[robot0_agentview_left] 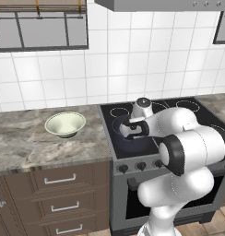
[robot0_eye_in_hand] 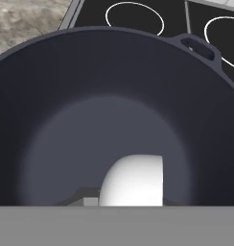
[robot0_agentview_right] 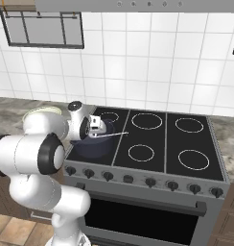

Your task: Open the cabinet and move the ladle to the pot. Then close the cabinet.

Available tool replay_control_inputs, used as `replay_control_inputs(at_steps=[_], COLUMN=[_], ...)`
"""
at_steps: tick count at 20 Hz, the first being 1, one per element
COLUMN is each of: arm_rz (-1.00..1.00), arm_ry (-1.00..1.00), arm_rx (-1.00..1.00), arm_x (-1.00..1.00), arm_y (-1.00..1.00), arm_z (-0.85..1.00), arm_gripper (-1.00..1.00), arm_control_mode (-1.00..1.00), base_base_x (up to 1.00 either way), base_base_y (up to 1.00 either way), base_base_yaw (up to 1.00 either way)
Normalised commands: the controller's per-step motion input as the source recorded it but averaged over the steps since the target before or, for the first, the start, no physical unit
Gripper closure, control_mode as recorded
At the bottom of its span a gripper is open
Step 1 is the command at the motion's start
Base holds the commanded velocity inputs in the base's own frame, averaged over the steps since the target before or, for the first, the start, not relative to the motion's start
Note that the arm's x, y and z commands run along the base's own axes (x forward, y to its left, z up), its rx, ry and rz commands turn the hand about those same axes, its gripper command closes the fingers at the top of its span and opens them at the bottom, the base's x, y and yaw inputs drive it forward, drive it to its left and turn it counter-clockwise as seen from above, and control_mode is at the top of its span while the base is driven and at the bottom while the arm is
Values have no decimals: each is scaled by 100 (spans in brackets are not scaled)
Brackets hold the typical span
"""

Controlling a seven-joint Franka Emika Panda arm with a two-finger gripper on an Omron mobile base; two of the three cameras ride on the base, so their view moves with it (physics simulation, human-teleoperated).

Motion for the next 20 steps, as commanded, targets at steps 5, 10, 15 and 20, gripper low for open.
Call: replay_control_inputs(at_steps=[5, 10, 15, 20], arm_rz=[0, 0, 0, 0], arm_ry=[0, 0, 0, -2], arm_rx=[0, -1, -3, 0], arm_x=[3, 6, 13, 6], arm_y=[0, 0, 4, 0], arm_z=[-7, -7, -1, 0], arm_gripper=[100, 100, -100, -100], arm_control_mode=[-100, -100, -100, -100], base_base_x=[0, 0, 0, 0], base_base_y=[0, 0, 0, 0], base_base_yaw=[0, 0, 0, 0])
